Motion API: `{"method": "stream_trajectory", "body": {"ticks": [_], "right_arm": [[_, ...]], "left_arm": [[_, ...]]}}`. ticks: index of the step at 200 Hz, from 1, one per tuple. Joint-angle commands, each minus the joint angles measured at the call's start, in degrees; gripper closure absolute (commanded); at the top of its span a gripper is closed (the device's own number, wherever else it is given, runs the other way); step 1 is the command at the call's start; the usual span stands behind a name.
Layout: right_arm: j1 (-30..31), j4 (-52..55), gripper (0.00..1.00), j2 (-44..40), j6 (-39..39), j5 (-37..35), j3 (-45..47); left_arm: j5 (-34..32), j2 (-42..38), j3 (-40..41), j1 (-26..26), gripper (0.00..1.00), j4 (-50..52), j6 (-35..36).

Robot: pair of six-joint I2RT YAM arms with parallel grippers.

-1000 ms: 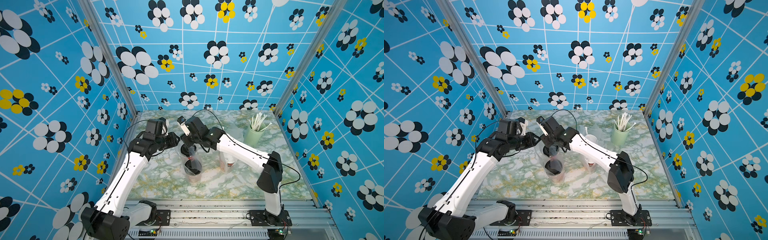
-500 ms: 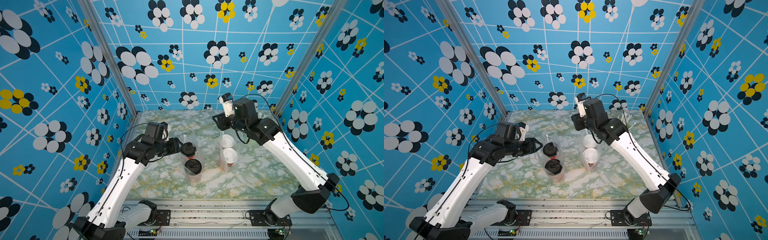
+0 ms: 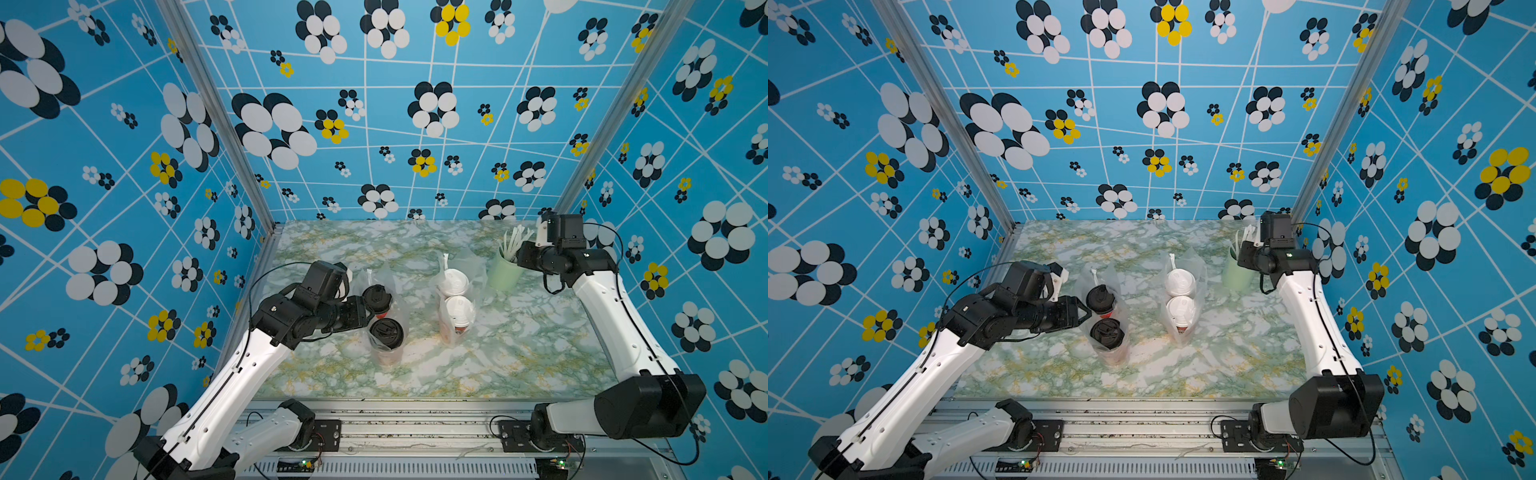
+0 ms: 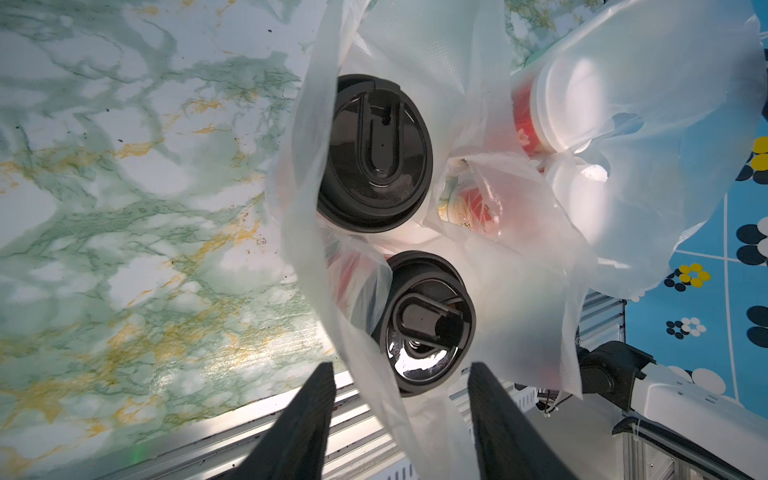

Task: Pack milk tea into plastic carrier bags
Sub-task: Place the straw in the plastic carrier bag, then pick up the straw from the container.

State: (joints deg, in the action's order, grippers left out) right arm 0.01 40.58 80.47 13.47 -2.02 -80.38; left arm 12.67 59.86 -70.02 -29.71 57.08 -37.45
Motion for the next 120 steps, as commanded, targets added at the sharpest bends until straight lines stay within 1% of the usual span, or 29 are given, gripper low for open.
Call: {"method": "stream_trajectory", "body": {"ticks": [1,17,36,78,88,109,120], "right_arm": [[-2.53,-2.12,0.60,2.35,0.84,2.21,0.06],[-4.63,-3.24,0.61,4.21,0.99,0.37,-0.88],[-7.13,-4.26,0.62,7.90,1.38,2.01,-3.06],[-7.99,-6.06,0.62,16.94,0.83,2.04,-7.87],[-8.27,-6.64,0.65,18.41,0.75,2.23,-8.74],[-8.45,-6.09,0.78,20.71,0.84,2.96,-10.91],[-8.45,-5.84,0.84,20.47,1.26,3.46,-11.02]], "left_arm": [[-1.33,-0.77,0.79,-0.25,0.45,0.72,-0.97],[-1.31,-0.62,0.51,-0.25,0.45,0.88,-0.85],[-1.55,-0.63,0.57,-0.26,0.45,0.75,-0.69],[-1.52,-0.64,0.69,-0.23,0.45,0.54,-0.87],[-1.69,-0.74,0.64,-0.26,0.45,0.61,-0.96],[-1.94,-1.05,0.53,-0.21,0.46,1.02,-1.08],[-2.12,-1.25,0.65,-0.26,0.46,1.13,-1.15]]}}
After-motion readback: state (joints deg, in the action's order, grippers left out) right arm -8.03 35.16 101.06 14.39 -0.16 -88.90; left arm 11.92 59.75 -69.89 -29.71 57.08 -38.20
